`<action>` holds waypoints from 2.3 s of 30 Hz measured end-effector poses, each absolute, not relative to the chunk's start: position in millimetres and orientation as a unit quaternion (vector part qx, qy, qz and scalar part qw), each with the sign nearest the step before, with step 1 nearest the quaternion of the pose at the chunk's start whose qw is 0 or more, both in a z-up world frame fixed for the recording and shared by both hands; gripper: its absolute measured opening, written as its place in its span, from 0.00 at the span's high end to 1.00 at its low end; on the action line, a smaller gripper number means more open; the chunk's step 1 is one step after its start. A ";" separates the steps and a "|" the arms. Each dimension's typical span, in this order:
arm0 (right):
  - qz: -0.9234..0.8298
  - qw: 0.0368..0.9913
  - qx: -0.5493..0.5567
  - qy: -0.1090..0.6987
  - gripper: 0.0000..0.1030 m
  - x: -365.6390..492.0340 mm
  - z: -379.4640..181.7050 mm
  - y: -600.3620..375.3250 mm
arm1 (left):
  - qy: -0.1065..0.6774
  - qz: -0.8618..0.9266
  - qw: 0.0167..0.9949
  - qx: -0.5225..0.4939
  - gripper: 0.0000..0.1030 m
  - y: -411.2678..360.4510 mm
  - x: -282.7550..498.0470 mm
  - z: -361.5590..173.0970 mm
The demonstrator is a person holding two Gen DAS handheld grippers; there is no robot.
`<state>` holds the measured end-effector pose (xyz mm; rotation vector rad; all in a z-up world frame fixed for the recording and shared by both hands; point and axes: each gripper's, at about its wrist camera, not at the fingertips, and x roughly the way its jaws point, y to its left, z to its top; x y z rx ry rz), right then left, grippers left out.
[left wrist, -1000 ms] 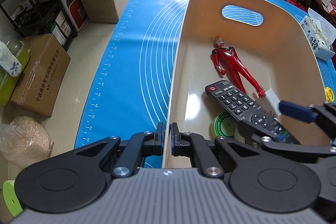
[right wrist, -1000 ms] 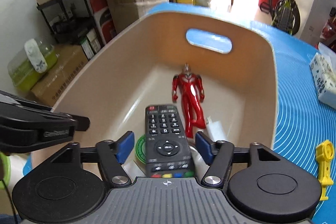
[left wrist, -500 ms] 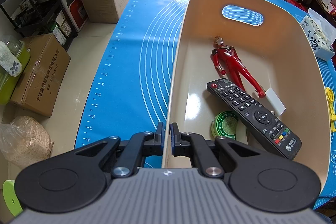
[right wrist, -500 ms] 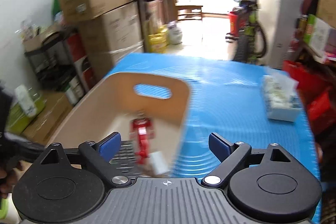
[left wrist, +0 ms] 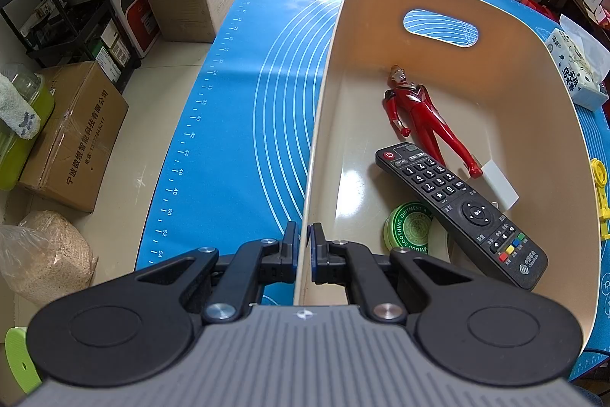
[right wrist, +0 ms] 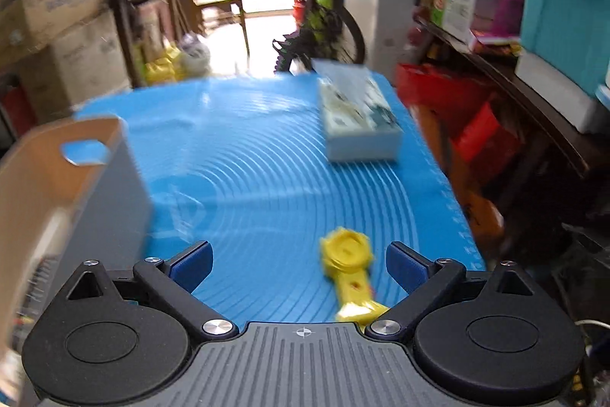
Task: Organize rigid objects
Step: 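Move the right tool to the yellow toy piece and grasp it, then carry the yellow toy piece into the basket and release it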
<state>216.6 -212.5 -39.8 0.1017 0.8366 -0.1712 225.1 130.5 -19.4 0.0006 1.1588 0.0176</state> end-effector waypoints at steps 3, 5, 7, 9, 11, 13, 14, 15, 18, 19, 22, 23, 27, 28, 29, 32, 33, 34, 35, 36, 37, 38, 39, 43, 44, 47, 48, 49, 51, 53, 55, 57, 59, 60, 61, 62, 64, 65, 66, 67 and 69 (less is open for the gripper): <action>-0.090 0.903 0.048 0.418 0.06 218.0 -55.9 -222.0 | 0.547 0.009 0.837 0.001 0.93 130.3 224.7 -19.4; -0.092 0.899 0.056 0.424 0.06 218.8 -66.7 -228.5 | 0.547 0.009 0.837 0.003 0.92 130.3 224.1 -19.5; -0.100 0.897 0.069 0.424 0.06 219.0 -75.1 -235.3 | 0.547 0.009 0.837 0.003 0.92 130.1 224.0 -19.4; -0.102 0.896 0.085 0.423 0.06 219.9 -83.5 -240.6 | 0.547 0.009 0.837 0.003 0.92 130.2 223.9 -19.5; -0.104 0.896 0.079 0.425 0.06 222.0 -90.6 -240.7 | 0.547 0.010 0.837 0.004 0.92 129.7 223.9 -19.4; -0.102 0.897 0.065 0.425 0.06 223.7 -97.1 -239.3 | 0.547 0.010 0.837 0.005 0.92 128.8 223.6 -18.5; -0.104 0.898 0.058 0.422 0.06 223.4 -99.4 -238.4 | 0.547 0.010 0.837 0.004 0.92 129.1 223.5 -18.5; -0.107 0.900 0.054 0.420 0.07 223.0 -102.1 -238.4 | 0.547 0.010 0.837 0.004 0.92 128.6 223.6 -18.6; -0.106 0.895 0.066 0.428 0.10 224.0 -109.2 -244.3 | 0.547 0.010 0.837 0.006 0.92 128.8 223.5 -18.5; -0.107 0.893 0.073 0.431 0.13 223.2 -111.4 -246.9 | 0.547 0.010 0.837 0.006 0.92 128.6 223.6 -18.3; -0.102 0.900 0.071 0.418 0.16 216.0 -113.4 -247.6 | 0.547 0.010 0.837 0.006 0.92 128.5 223.6 -18.2; -0.102 0.901 0.066 0.417 0.16 215.4 -113.7 -247.0 | 0.547 0.011 0.837 0.007 0.92 128.3 223.4 -18.1; -0.106 0.902 0.073 0.412 0.17 219.4 -112.1 -251.8 | 0.547 0.011 0.837 0.008 0.92 128.1 223.0 -17.8; -0.107 0.902 0.074 0.412 0.17 221.8 -111.2 -253.3 | 0.547 0.011 0.837 0.008 0.92 128.2 223.0 -17.7; -0.106 0.902 0.072 0.413 0.19 224.2 -110.6 -254.0 | 0.547 0.011 0.837 0.008 0.92 128.0 222.9 -17.8; -0.096 0.900 0.054 0.421 0.33 230.5 -110.4 -253.1 | 0.547 0.011 0.837 0.008 0.92 128.3 222.9 -17.8; -0.092 0.901 0.049 0.422 0.37 231.2 -110.2 -252.6 | 0.547 0.011 0.837 0.008 0.92 128.1 223.0 -17.8; -0.087 0.902 0.049 0.421 0.41 230.8 -109.6 -253.0 | 0.547 0.011 0.837 0.008 0.92 128.3 222.8 -17.8; -0.089 0.902 0.045 0.420 0.45 230.3 -109.1 -251.9 | 0.547 0.011 0.837 0.008 0.92 128.3 222.8 -17.8; -0.085 0.904 0.044 0.418 0.53 229.4 -108.6 -251.2 | 0.547 0.011 0.837 0.008 0.92 128.3 222.9 -17.8; -0.082 0.904 0.043 0.416 0.64 228.6 -107.9 -249.8 | 0.547 0.011 0.837 0.008 0.92 128.2 223.0 -17.8; -0.082 0.904 0.040 0.417 0.64 228.3 -107.6 -248.0 | 0.547 0.011 0.837 0.008 0.92 128.3 222.9 -17.8; -0.084 0.904 0.035 0.418 0.64 228.3 -107.2 -246.2 | 0.547 0.011 0.837 0.008 0.92 128.5 223.0 -17.8; -0.087 0.907 0.029 0.410 0.64 225.0 -102.0 -241.4 | 0.547 0.011 0.837 0.008 0.92 128.3 222.9 -17.8; -0.088 0.909 0.030 0.407 0.64 223.4 -99.4 -240.6 | 0.547 0.011 0.837 0.008 0.92 128.3 222.9 -17.8; -0.083 0.913 0.040 0.398 0.64 218.5 -89.1 -236.5 | 0.547 0.011 0.837 0.008 0.92 128.2 223.0 -17.9; -0.080 0.915 0.040 0.394 0.65 217.1 -85.5 -234.2 | 0.547 0.011 0.837 0.008 0.92 128.1 223.1 -17.9; -0.077 0.916 0.037 0.392 0.64 216.3 -82.3 -231.7 | 0.547 0.011 0.837 0.008 0.92 128.1 223.1 -17.9; -0.073 0.918 0.041 0.388 0.64 214.9 -75.3 -228.0 | 0.547 0.011 0.837 0.008 0.92 128.2 223.1 -17.8; -0.069 0.921 0.045 0.380 0.64 213.2 -66.6 -222.8 | 0.547 0.011 0.837 0.007 0.92 128.2 223.1 -17.8; -0.061 0.926 0.050 0.369 0.64 210.6 -55.7 -217.1 | 0.548 0.011 0.837 0.007 0.92 128.1 223.1 -17.8; -0.048 0.931 0.051 0.357 0.64 208.5 -42.9 -209.7 | 0.547 0.011 0.837 0.007 0.92 128.4 223.1 -17.9; -0.035 0.936 0.051 0.345 0.64 206.7 -28.7 -200.1 | 0.547 0.011 0.837 0.007 0.92 128.4 223.1 -17.8; -0.028 0.939 0.052 0.339 0.64 205.9 -21.5 -195.0 | 0.547 0.011 0.837 0.007 0.92 128.4 223.1 -17.8; -0.021 0.941 0.053 0.333 0.64 205.1 -14.3 -189.8 | 0.547 0.011 0.837 0.007 0.92 128.4 223.2 -17.8; -0.017 0.944 0.053 0.326 0.64 204.0 -7.4 -183.6 | 0.547 0.011 0.837 0.007 0.92 128.4 223.1 -17.8; -0.008 0.949 0.050 0.311 0.64 202.9 6.0 -170.4 | 0.547 0.011 0.837 0.007 0.92 128.5 223.2 -17.8; -0.002 0.951 0.050 0.306 0.64 202.8 11.9 -164.0 | 0.547 0.011 0.837 0.007 0.92 128.6 223.2 -17.8; 0.005 0.952 0.048 0.301 0.64 203.1 17.6 -157.5 | 0.547 0.011 0.837 0.007 0.92 128.5 223.2 -17.8; 0.014 0.953 0.045 0.298 0.64 204.2 22.9 -150.7 | 0.547 0.011 0.837 0.007 0.92 128.5 223.2 -17.8; 0.034 0.954 0.041 0.295 0.64 206.9 32.4 -137.3 | 0.548 0.011 0.837 0.007 0.92 128.5 223.2 -17.7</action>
